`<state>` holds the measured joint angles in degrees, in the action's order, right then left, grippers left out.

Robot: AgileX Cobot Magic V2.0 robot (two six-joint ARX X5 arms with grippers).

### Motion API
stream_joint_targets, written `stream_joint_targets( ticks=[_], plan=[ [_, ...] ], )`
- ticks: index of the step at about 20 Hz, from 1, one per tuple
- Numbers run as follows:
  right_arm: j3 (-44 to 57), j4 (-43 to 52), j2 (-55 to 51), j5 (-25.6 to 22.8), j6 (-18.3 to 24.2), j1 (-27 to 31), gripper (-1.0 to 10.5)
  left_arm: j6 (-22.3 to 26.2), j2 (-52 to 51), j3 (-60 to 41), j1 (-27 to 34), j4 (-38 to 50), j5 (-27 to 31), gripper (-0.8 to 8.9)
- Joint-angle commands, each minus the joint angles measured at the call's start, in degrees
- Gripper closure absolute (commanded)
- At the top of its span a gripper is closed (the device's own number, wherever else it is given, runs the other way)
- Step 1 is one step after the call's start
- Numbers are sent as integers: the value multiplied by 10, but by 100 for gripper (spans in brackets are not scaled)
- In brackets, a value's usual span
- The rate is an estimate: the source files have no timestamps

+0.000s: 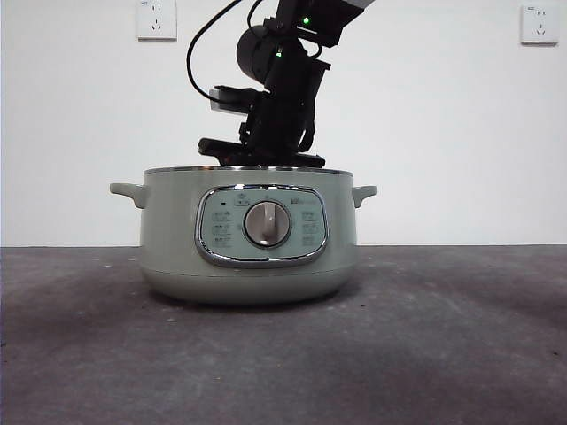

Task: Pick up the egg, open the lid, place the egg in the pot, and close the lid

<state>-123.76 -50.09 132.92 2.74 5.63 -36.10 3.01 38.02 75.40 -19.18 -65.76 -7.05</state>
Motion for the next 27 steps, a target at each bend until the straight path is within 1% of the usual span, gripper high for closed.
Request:
stream_joint_targets(
  ticks=[1, 9, 10, 12, 13, 14, 16, 18, 22, 24, 27],
  plan=[
    [-3, 1, 12, -2, 5, -6, 959, 3, -5, 4, 1, 24, -4, 821],
    [0, -24, 33, -2, 7, -8, 958, 16, -6, 4, 1, 8, -4, 821],
    [-1, -23, 33, -2, 6, -8, 908, 16, -6, 4, 1, 7, -4, 821],
    [-4, -25, 33, -2, 3, -8, 664, 16, -6, 4, 1, 7, -4, 822],
    [-12, -30, 33, -2, -2, -8, 596, 16, -5, 4, 1, 8, -4, 822],
    [-28, -40, 33, -2, -10, -8, 556, 16, -5, 4, 1, 7, -4, 822],
    [-85, -71, 33, -2, -11, -8, 554, 16, -5, 4, 1, 8, -4, 821],
    [-165, -127, 33, -2, -12, -7, 555, 16, -5, 4, 1, 10, -4, 822],
    [-360, -287, 33, -2, -16, -7, 565, 17, -4, 4, 1, 25, -4, 822],
    [-415, -290, 18, 24, -36, -7, 570, 17, 0, 4, 1, 30, -4, 822],
    [-422, -291, -29, 17, -42, -8, 570, 18, 5, 4, 1, 29, -4, 822]
  ],
)
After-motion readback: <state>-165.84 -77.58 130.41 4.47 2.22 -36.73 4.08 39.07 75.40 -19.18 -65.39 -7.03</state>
